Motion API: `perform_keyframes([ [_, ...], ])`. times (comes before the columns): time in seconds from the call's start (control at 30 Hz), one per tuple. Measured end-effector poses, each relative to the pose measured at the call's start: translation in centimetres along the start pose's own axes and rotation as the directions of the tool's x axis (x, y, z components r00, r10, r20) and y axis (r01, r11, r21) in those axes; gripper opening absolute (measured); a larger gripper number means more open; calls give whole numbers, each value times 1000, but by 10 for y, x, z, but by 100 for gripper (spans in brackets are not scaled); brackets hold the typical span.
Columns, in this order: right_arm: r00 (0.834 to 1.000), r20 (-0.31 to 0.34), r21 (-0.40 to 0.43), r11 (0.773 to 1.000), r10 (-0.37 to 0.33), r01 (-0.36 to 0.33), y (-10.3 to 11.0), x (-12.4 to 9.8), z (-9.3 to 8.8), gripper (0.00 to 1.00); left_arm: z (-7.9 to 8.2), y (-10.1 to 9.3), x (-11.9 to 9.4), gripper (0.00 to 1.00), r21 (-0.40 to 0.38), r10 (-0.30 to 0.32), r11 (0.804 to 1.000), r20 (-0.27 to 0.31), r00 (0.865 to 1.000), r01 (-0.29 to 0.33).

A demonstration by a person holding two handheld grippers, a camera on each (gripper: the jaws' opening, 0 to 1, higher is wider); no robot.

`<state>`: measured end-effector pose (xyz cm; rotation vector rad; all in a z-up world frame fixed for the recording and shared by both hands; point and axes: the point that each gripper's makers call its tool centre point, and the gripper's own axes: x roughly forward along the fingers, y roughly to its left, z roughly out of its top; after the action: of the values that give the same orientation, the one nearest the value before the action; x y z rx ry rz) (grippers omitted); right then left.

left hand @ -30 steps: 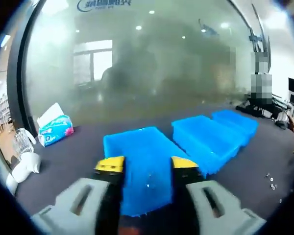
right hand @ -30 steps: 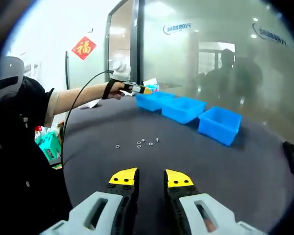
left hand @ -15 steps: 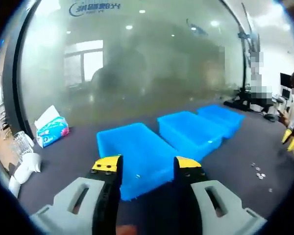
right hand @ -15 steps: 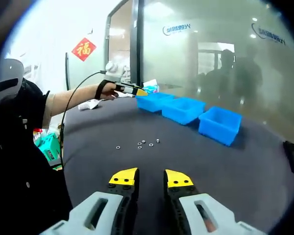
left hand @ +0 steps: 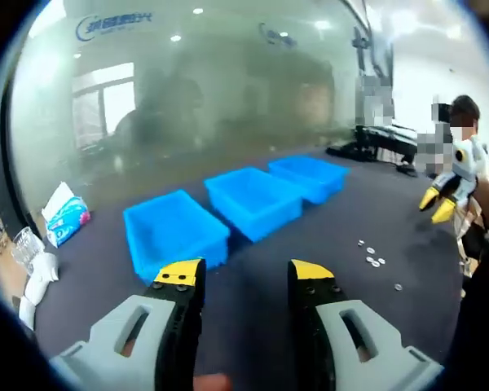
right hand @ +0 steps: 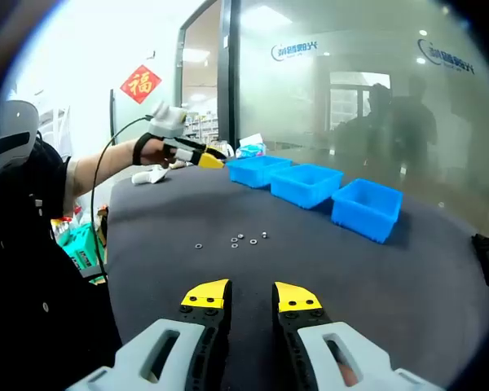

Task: Sort the screws, nuts, and washers into the corresponding bins

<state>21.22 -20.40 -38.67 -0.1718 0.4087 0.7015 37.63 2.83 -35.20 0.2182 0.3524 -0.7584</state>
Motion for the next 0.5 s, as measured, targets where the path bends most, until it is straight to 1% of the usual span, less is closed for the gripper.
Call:
perform_keyframes([
  [0.07,1000,1,-1,1000,-1,1,-1,-1,0,17,-4,-10,-4,39,16,-30,999,-14,999,30],
  [0.13,1000,1,-1,1000,-1,1,-1,-2,-1,17,-9,-24,-10,39,40,-74,996,-29,997,75],
  [0.2,1000,2,1,1000,-3,3,-3,-4,-1,17,-10,-41,-15,36,18,-153,988,-16,988,153],
  [0.23,1000,2,3,1000,-3,3,-4,-4,-1,17,-13,-47,-16,36,8,-174,985,-27,984,174],
  [0.27,1000,2,5,1000,-4,4,-5,-5,-2,17,-17,-53,-17,36,38,-190,981,-47,981,192],
  [0.3,1000,2,5,1000,-6,6,-6,-6,-2,17,-20,-57,-19,37,71,-197,977,-66,978,201],
  [0.33,1000,-1,6,1000,-7,7,-7,-6,-3,17,-22,-57,-18,37,83,-197,976,-70,978,202],
  [0.47,1000,-16,-1,1000,-11,11,-11,-7,-6,17,-25,-64,-18,37,88,-228,968,-84,970,235],
  [0.5,1000,-20,-3,1000,-10,10,-11,-8,-7,17,-27,-69,-19,37,102,-242,963,-95,966,251],
])
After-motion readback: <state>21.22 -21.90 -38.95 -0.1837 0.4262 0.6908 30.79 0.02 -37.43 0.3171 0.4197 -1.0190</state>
